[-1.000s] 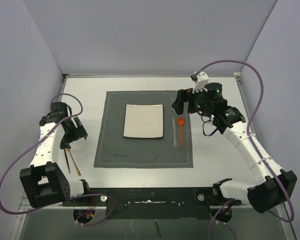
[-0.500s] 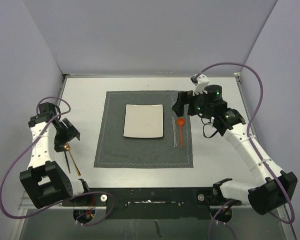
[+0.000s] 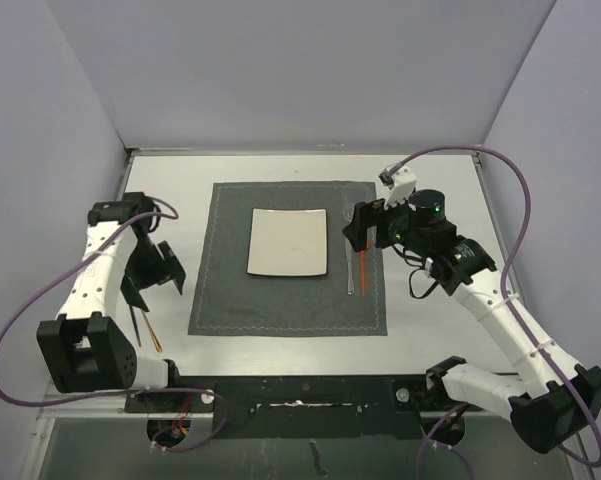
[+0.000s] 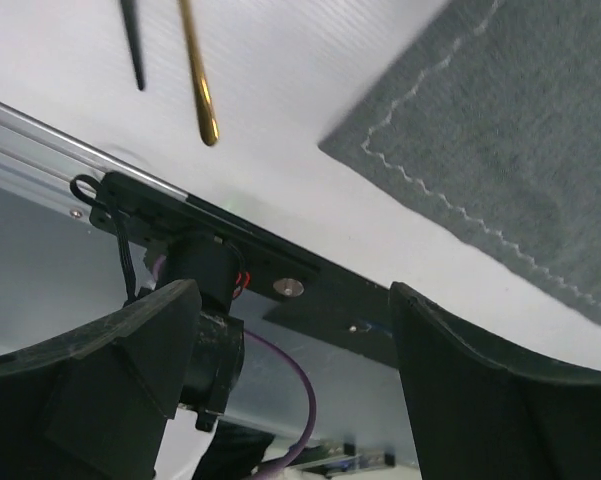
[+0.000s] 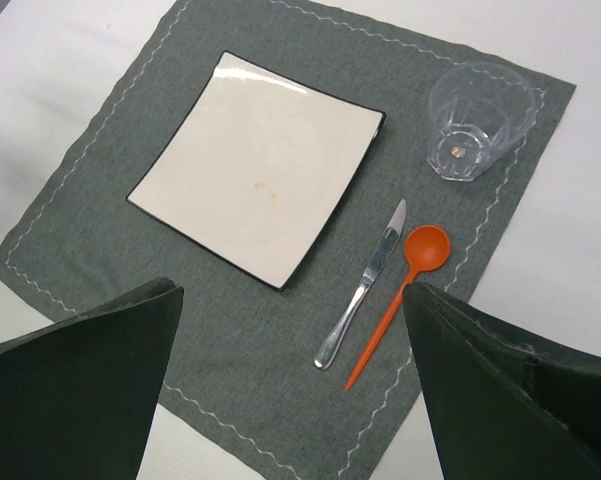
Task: Set the dinner table for one person
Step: Adjust the fork at the center of the board.
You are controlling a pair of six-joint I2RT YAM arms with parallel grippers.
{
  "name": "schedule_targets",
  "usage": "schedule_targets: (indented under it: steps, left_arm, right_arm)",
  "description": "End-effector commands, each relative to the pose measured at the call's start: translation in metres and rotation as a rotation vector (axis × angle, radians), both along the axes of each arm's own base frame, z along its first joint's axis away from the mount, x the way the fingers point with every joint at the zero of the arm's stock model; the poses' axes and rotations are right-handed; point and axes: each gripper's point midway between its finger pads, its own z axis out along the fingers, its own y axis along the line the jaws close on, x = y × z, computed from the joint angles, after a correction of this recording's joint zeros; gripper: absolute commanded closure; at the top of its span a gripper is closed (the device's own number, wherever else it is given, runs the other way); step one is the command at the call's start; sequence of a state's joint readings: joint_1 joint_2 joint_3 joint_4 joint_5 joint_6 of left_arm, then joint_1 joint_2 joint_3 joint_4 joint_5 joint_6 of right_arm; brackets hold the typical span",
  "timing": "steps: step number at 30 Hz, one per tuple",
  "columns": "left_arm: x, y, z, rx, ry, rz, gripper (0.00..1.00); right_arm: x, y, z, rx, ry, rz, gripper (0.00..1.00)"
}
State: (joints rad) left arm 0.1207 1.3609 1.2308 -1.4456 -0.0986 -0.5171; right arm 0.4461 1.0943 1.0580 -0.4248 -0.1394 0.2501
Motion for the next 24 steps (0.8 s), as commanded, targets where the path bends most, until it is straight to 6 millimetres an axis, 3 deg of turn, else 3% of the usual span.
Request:
schedule_targets:
  steps: [1,4,8,12,18,24]
  left_arm:
    - [-0.019,-0.036,0.005,0.023,0.148,-0.022,0.24]
    - [-0.037,-0.051,-0.004,0.037,0.205,-0.027,0.2]
    - [-0.054,-0.053,-0.01,0.04,0.157,0.084,0.16]
    - [-0.065,-0.043,-0.003,0.101,0.045,0.236,0.02]
    - [-0.074,-0.012,0.02,0.228,-0.161,0.381,0.02]
    - [-0.093,-0.001,0.007,0.318,-0.13,0.573,0.02]
  right_arm:
    - [0.003,-0.01,0.029,-0.037,-0.12,-0.063,0.02]
    - [0.001,-0.015,0.023,-0.096,-0.105,-0.093,0.02]
    - [0.002,-0.023,0.011,-0.167,-0.104,-0.145,0.02]
    - [0.003,-0.029,0.004,-0.217,-0.104,-0.197,0.02]
    - [0.003,-0.025,0.0,-0.219,-0.095,-0.195,0.02]
    - [0.004,-0.025,-0.004,-0.236,-0.074,-0.2,0.02]
